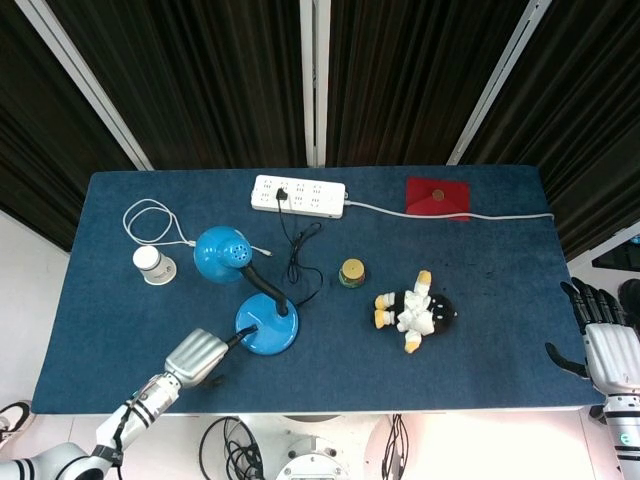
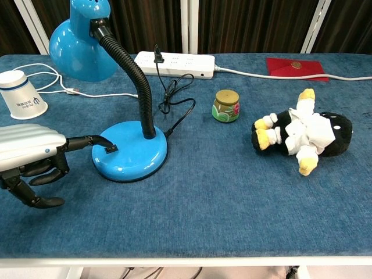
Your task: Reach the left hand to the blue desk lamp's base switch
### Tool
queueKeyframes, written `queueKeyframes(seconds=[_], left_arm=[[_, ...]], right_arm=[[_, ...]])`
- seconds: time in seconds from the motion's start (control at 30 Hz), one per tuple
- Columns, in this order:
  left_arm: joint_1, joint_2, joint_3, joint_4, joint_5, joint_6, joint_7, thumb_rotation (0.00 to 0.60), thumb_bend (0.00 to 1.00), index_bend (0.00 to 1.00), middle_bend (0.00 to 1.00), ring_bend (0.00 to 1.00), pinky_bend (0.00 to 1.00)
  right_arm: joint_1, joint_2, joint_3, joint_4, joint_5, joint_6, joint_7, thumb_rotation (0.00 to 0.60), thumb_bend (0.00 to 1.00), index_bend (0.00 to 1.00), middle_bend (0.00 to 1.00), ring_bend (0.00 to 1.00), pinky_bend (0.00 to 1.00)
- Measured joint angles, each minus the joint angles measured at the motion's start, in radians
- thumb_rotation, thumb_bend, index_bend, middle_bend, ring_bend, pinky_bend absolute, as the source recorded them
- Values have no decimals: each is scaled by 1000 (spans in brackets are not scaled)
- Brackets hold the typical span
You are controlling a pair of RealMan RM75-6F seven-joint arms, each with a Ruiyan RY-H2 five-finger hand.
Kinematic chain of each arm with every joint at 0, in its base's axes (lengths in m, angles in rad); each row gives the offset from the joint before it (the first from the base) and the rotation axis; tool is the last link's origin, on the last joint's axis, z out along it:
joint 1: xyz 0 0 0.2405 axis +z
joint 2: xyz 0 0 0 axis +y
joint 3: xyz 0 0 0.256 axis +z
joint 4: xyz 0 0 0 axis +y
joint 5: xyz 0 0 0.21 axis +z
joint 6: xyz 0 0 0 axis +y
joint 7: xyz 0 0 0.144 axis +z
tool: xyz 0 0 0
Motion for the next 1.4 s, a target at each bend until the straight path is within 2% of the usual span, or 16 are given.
queueKeyframes(seconds=[0.67, 1.17, 1.23, 1.4], left_arm=[[-23, -3, 16, 1, -38, 0, 11, 600, 256, 57, 838, 813, 837], [-28, -8, 25, -1, -62, 12, 26, 600, 255, 200, 838, 813, 837], [-28, -8, 25, -1, -60, 18, 24, 600, 255, 193, 838, 813, 837], [-21, -9, 22, 1, -34, 58, 6, 600, 254, 94, 836, 813, 837]], right_arm=[[1, -6, -3, 12, 5, -10, 3, 600, 199, 0, 0, 0, 0], [1, -8, -3, 20, 7, -12, 8, 600, 198, 0, 0, 0, 0], [1, -9, -3, 20, 7, -11, 9, 600, 199, 0, 0, 0, 0], [1, -9, -2, 19, 8, -12, 8, 600, 199, 0, 0, 0, 0]])
